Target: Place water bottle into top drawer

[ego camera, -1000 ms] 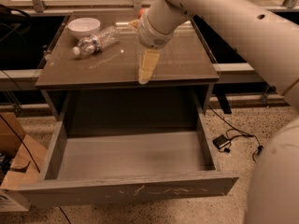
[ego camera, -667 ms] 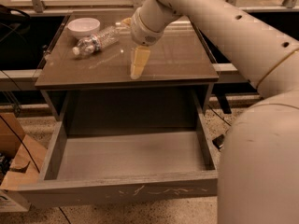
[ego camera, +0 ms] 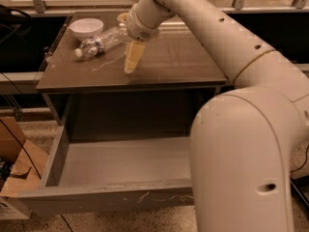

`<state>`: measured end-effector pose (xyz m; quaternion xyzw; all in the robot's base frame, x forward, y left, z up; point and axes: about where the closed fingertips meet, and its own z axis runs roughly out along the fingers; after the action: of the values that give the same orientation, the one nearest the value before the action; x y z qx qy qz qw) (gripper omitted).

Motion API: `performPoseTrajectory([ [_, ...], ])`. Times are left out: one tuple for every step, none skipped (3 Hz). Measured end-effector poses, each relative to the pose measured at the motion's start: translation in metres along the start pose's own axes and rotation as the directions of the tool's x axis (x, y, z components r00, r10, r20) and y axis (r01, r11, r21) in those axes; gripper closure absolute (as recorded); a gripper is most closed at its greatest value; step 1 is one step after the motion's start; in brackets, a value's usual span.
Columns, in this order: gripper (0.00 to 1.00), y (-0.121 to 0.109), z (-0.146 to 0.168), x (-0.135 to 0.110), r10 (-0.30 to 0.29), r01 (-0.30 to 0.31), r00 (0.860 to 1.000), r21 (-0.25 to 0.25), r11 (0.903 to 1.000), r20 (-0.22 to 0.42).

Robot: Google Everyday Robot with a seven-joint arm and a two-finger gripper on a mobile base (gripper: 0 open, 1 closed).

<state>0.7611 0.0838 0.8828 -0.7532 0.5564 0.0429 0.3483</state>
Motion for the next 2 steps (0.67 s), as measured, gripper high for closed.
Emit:
performPoseTrajectory([
  [0.0, -0.0327, 0.0298, -0.0096, -0.008, 0.009, 1.0, -0.009, 0.9999, 0.029],
  [0.0, -0.0391, 0.0267, -0.0108, -0.01, 0.01, 0.999, 0.006, 0.9999, 0.033],
])
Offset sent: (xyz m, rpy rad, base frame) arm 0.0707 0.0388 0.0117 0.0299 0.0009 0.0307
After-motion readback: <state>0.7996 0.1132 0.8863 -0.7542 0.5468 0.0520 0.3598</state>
